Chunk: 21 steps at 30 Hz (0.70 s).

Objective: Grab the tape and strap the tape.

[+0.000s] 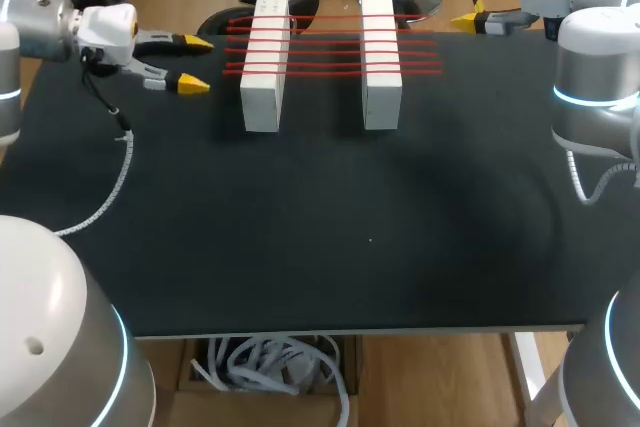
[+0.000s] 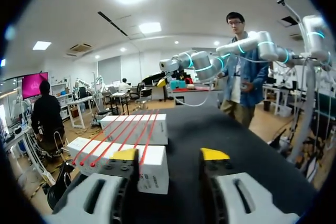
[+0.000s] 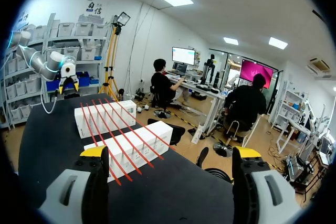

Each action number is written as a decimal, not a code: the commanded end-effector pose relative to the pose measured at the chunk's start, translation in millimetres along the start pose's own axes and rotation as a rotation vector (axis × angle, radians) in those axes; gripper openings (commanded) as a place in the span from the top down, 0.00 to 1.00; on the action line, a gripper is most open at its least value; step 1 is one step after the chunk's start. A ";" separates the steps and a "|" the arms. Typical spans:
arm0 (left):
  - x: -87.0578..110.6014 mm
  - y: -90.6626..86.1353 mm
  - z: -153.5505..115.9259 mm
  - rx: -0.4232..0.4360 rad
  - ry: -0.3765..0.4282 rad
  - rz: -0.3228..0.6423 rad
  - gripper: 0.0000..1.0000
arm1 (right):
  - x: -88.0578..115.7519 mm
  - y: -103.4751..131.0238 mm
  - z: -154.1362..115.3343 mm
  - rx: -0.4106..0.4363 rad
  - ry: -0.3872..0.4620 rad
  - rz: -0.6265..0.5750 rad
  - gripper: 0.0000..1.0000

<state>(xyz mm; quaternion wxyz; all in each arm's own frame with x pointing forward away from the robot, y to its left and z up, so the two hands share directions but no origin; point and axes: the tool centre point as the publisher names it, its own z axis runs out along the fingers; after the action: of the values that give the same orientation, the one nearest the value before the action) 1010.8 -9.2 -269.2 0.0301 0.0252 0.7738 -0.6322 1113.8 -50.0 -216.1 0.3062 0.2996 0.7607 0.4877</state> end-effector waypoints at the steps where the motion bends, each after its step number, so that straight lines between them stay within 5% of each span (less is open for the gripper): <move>1: -7.6 4.5 2.1 0.006 0.029 0.002 0.61 | 0.0 0.0 0.0 0.000 0.000 0.000 0.00; 21: -29.1 23.4 13.9 0.018 0.052 0.005 0.65 | 0.0 0.0 0.0 0.000 0.000 0.000 0.00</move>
<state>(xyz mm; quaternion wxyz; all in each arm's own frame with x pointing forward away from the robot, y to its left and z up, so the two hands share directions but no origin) 1033.8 -17.6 -287.0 0.0182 0.0383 0.7722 -0.6340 1113.8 -50.0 -216.1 0.3062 0.2996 0.7607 0.4877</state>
